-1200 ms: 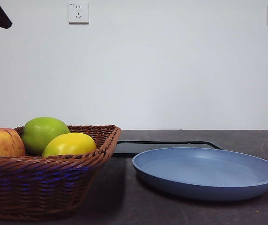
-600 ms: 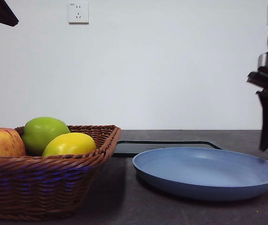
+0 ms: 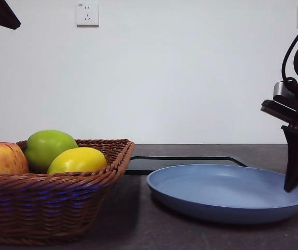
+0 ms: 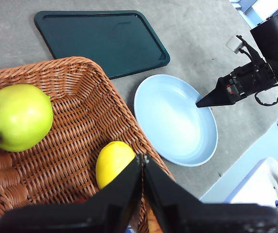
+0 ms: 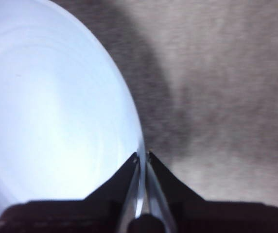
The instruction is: Take the lemon from the basket,put the lemon in the plate,hand out the plate
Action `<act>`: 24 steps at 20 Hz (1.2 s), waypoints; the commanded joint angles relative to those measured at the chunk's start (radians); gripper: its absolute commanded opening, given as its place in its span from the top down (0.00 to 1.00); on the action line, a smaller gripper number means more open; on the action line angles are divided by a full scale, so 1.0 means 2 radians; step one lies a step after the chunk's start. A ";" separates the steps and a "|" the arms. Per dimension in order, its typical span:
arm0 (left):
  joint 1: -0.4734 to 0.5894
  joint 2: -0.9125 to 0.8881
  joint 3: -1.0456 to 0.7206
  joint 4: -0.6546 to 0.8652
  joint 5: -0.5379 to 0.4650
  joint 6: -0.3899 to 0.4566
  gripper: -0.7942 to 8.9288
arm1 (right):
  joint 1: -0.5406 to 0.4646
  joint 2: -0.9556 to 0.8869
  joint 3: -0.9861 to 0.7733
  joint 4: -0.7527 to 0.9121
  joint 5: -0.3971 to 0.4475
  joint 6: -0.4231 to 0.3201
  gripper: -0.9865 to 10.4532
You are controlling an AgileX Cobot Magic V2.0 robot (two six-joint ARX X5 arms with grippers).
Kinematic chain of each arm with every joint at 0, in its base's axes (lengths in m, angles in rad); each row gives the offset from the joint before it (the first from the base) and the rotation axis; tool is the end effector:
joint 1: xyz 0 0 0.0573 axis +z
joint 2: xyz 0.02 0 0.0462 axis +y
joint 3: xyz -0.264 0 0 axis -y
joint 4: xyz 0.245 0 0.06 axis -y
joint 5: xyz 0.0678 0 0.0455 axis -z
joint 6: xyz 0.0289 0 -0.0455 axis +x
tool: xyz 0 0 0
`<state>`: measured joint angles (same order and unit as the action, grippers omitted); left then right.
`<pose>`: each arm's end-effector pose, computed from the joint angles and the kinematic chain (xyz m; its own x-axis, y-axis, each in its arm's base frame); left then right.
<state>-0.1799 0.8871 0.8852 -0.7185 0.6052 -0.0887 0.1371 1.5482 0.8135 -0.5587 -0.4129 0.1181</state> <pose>0.1615 -0.0461 0.3073 0.5063 -0.6703 -0.5425 0.5081 0.7402 -0.4404 0.2578 0.0473 0.1570 0.1936 0.4318 -0.8809 -0.1202 0.9016 0.4155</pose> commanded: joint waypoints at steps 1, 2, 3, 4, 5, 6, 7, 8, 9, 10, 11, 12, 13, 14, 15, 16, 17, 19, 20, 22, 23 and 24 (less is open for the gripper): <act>-0.002 0.004 0.009 0.002 0.000 0.007 0.90 | 0.000 0.004 0.006 0.000 -0.015 0.008 0.91; -0.002 0.003 0.009 0.002 0.000 0.007 0.88 | -0.001 -0.001 0.006 -0.002 -0.017 0.012 0.91; -0.002 0.004 0.009 0.002 0.000 0.007 0.82 | -0.003 -0.009 0.006 -0.004 -0.017 0.016 0.91; -0.002 0.003 0.009 0.002 -0.001 0.007 0.75 | -0.003 -0.019 0.006 -0.008 -0.017 0.018 0.91; -0.002 0.004 0.009 0.002 -0.001 0.007 0.67 | -0.003 -0.032 0.006 -0.013 -0.017 0.021 0.91; -0.002 0.003 0.009 0.002 -0.001 0.007 0.64 | -0.004 -0.045 0.006 -0.017 -0.017 0.021 0.91; -0.002 0.004 0.009 0.002 -0.002 0.007 0.63 | -0.006 -0.062 0.006 -0.023 -0.017 0.022 0.91; -0.003 0.004 0.009 0.002 -0.001 0.005 0.61 | -0.008 -0.077 0.006 -0.028 -0.017 0.023 0.91; -0.004 0.004 0.009 0.002 -0.001 0.005 0.54 | -0.010 -0.096 0.006 -0.034 -0.017 0.025 0.91; -0.009 0.004 0.009 0.001 -0.001 0.005 0.50 | -0.010 -0.113 0.006 -0.039 -0.017 0.025 0.91; -0.013 0.004 0.009 0.001 -0.002 0.005 0.49 | -0.011 -0.131 0.006 -0.042 -0.017 0.025 0.91; -0.019 0.004 0.009 -0.001 -0.003 0.005 0.49 | -0.013 -0.146 0.006 -0.046 -0.017 0.025 0.91; -0.027 0.004 0.009 -0.001 -0.015 0.005 0.49 | -0.014 -0.164 0.006 -0.051 -0.016 0.025 0.91; -0.038 0.004 0.009 -0.002 -0.030 0.005 0.49 | -0.014 -0.177 0.006 -0.055 -0.017 0.025 0.91; -0.054 0.004 0.009 -0.003 -0.051 0.006 0.49 | -0.014 -0.193 0.006 -0.063 -0.016 0.025 0.91; -0.069 0.004 0.009 -0.002 -0.067 0.006 0.49 | -0.014 -0.204 0.006 -0.067 -0.016 0.025 0.91; -0.087 0.004 0.009 -0.002 -0.095 0.006 0.49 | -0.014 -0.216 0.006 -0.073 -0.016 0.025 0.91; -0.119 0.012 0.010 -0.002 -0.138 0.006 0.49 | -0.014 -0.231 0.006 -0.079 -0.016 0.025 0.91; -0.134 0.022 0.010 -0.004 -0.147 0.006 0.49 | -0.014 -0.236 0.006 -0.079 -0.016 0.025 0.91; -0.160 0.053 0.013 -0.005 -0.167 0.006 0.49 | -0.014 -0.240 0.006 -0.079 -0.016 0.029 0.91; -0.171 0.071 0.016 -0.006 -0.180 0.006 0.49 | -0.014 -0.240 0.006 -0.081 -0.016 0.030 0.91; -0.183 0.090 0.019 -0.006 -0.194 0.007 0.49 | -0.014 -0.240 0.006 -0.082 -0.016 0.030 0.91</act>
<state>-0.5377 1.0573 0.9058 -0.7330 0.2230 -0.0864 0.1101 1.0626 0.8131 -0.7330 -0.4381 0.1658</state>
